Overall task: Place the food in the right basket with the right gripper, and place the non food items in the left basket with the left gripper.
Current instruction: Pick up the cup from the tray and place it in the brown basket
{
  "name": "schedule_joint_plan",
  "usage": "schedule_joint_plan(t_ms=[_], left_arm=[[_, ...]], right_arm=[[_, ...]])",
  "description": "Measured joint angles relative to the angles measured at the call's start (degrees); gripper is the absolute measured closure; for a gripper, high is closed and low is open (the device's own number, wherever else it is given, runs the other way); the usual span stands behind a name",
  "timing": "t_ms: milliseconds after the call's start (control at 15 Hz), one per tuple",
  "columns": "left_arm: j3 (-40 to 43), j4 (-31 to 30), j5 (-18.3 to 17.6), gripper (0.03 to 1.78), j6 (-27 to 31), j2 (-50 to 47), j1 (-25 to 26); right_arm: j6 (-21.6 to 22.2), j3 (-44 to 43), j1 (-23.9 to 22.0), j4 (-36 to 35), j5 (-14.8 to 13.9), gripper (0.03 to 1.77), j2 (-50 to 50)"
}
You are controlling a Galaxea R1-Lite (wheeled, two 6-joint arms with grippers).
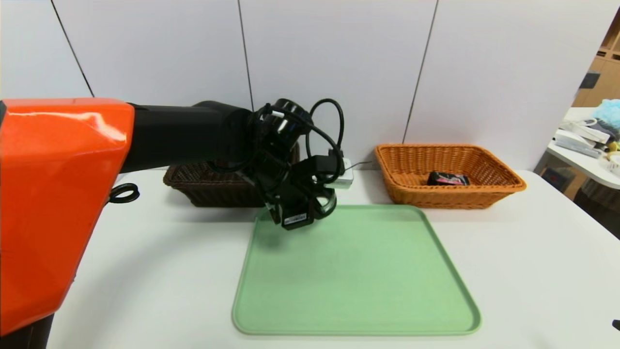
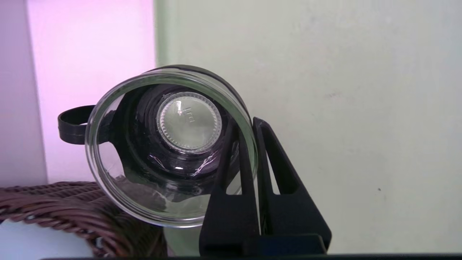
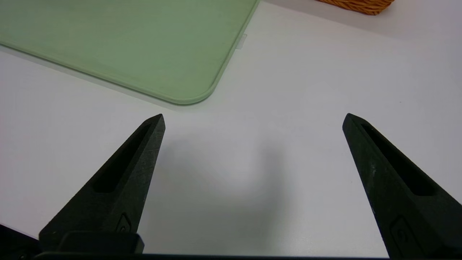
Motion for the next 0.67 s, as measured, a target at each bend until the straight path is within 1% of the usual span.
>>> schedule_joint_plan(t_ms=[267, 467, 667], left_arm=[[-0.21, -3.06, -0.06, 1.71, -2.95, -1.3, 0.37], [-0.32, -6.73, 0.0, 1.71, -7.66, -1.8, 0.33], [-0.33, -9.18, 0.21, 1.71, -9.18, -2.23, 0.26]], right_arm=[[-0.07, -0.22, 0.0, -0.13, 0.63, 0.1, 0.74], [-0.11, -0.55, -0.06, -0.22, 0.63, 0.1, 1.04], [-0.2, -0.57, -0.09, -0.17, 0.65, 0.1, 1.18]])
